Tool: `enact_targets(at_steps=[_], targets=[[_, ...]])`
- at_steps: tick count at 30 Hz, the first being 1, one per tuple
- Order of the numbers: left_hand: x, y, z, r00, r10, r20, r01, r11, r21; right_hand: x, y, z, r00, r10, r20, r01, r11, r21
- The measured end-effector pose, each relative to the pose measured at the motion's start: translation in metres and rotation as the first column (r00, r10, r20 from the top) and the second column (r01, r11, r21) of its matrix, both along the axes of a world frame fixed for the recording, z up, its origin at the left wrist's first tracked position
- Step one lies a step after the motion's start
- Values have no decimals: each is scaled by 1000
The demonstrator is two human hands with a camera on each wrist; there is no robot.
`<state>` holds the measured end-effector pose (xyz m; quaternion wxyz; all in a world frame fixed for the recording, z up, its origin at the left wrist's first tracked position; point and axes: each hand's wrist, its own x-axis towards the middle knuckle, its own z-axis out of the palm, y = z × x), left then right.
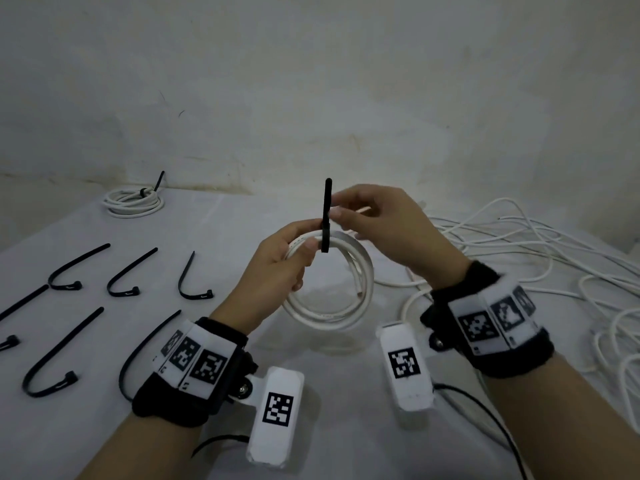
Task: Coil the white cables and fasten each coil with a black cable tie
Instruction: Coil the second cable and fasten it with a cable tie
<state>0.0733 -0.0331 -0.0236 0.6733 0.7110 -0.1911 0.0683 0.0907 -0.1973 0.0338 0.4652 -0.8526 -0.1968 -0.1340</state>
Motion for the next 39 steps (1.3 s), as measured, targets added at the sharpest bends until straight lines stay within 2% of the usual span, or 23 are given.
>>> enact_targets(at_steps=[3, 6, 11, 21, 29, 33, 39], targets=[[-1, -1, -1, 999, -34, -34, 33, 999, -30, 8, 9, 8, 996, 7, 93, -1, 998, -59], [0, -1, -1, 997, -52, -61, 50, 998, -28, 12, 8, 6, 992, 21, 125, -10, 996, -88], [1, -5, -2, 986, -126, -105, 121, 991, -51, 16, 3, 5, 985, -67, 157, 69, 998, -5], [3, 2, 1, 990, -89, -114, 84, 995, -46, 23, 9, -1, 990, -103, 92, 93, 990, 108], [3, 2, -1, 994, -37, -104, 30, 997, -67, 8, 14, -17, 999, -36, 7, 35, 999, 18], [1, -2, -1, 993, -48, -106, 40, 996, -79, 10, 12, -22, 994, -69, 86, 61, 994, 86], [1, -3, -1, 994, -22, -108, 13, 997, -76, 11, 14, -26, 971, -95, 217, 89, 995, 36]])
